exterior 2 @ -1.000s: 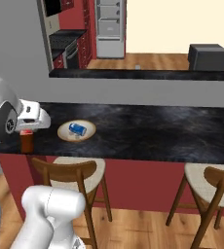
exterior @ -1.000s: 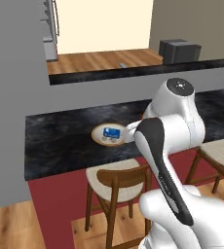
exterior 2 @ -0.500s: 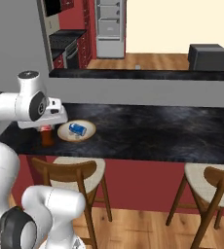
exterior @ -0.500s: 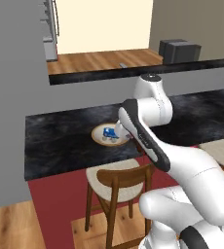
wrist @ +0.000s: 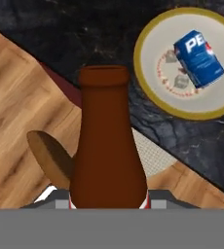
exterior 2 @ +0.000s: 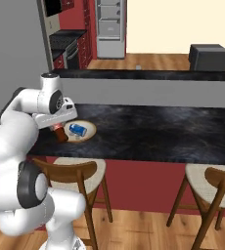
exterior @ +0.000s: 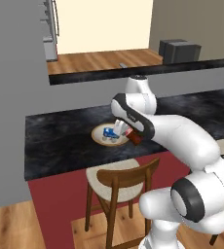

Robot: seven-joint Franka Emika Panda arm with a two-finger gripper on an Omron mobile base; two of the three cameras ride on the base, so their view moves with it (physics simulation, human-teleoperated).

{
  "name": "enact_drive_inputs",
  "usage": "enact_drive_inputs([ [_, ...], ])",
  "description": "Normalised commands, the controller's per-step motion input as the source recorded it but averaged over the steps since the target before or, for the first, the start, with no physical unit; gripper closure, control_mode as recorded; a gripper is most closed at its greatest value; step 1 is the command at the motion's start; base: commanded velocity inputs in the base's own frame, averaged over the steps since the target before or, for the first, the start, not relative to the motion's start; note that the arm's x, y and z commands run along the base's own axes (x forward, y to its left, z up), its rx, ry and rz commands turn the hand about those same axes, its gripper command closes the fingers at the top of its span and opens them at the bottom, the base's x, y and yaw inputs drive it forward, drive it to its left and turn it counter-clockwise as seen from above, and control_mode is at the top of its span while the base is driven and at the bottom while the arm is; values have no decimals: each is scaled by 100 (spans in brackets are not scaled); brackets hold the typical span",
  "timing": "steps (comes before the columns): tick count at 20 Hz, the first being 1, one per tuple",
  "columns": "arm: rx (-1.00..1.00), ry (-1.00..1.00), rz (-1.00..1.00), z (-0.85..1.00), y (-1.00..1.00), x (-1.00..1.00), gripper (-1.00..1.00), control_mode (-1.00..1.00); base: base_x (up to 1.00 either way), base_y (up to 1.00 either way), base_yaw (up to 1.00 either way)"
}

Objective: Open the fridge, grab two sodas, and place both sodas inside the bowl with ice on the dining counter.

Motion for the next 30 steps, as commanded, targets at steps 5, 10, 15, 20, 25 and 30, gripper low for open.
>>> enact_drive_inputs([
  [5, -1, 6, 28, -34, 5, 65, 100, -100, 0, 0, 0],
  [10, -2, 3, 21, -44, 19, 49, 100, -100, 0, 0, 0],
  [15, -3, 3, 16, -42, 24, 49, 100, -100, 0, 0, 0],
  [20, -3, 2, 14, -35, 6, 50, 100, -100, 0, 0, 0],
  [25, -2, 0, 11, -30, 0, 47, 100, -100, 0, 0, 0],
  [30, -1, 1, 11, -28, 0, 41, 100, -100, 0, 0, 0],
])
